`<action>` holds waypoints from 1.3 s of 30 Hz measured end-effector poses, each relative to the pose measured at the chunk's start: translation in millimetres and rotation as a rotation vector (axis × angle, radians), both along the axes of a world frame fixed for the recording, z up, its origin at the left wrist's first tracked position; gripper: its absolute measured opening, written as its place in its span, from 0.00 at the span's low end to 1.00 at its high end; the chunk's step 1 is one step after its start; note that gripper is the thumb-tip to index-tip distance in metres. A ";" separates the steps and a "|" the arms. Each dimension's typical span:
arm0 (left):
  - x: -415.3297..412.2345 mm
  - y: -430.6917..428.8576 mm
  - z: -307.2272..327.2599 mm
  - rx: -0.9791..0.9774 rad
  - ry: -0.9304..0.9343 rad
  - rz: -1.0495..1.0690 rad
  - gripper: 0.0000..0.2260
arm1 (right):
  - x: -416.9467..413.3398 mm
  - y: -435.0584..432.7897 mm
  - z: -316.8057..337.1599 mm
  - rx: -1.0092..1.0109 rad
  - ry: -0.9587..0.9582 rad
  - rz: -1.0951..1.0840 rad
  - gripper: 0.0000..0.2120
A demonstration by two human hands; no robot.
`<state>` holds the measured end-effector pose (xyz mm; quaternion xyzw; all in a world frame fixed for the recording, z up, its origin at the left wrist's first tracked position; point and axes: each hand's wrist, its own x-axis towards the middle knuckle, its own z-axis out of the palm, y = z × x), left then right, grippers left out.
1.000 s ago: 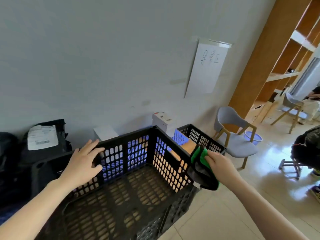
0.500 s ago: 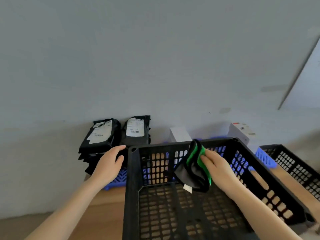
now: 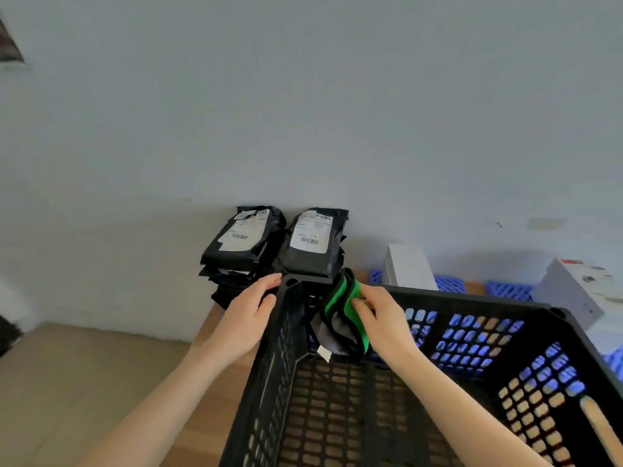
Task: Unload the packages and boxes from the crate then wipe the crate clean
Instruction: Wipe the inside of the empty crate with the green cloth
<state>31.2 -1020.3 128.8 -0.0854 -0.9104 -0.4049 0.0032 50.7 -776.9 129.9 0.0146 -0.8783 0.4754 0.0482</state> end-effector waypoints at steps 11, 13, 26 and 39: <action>27.6 33.6 -4.3 -0.012 -0.036 0.237 0.16 | -31.3 -16.8 -55.5 -0.300 -0.030 0.167 0.10; 25.0 39.4 -5.3 -0.047 -0.027 0.255 0.17 | -29.7 -29.0 -70.2 -0.296 -0.002 0.194 0.12; 20.1 40.0 -13.7 -0.011 0.078 0.179 0.21 | -21.8 -92.8 -96.8 -0.446 0.267 0.210 0.16; 23.6 30.2 -17.4 -0.293 0.070 0.184 0.22 | 18.1 -102.8 -128.9 -0.511 0.336 0.256 0.12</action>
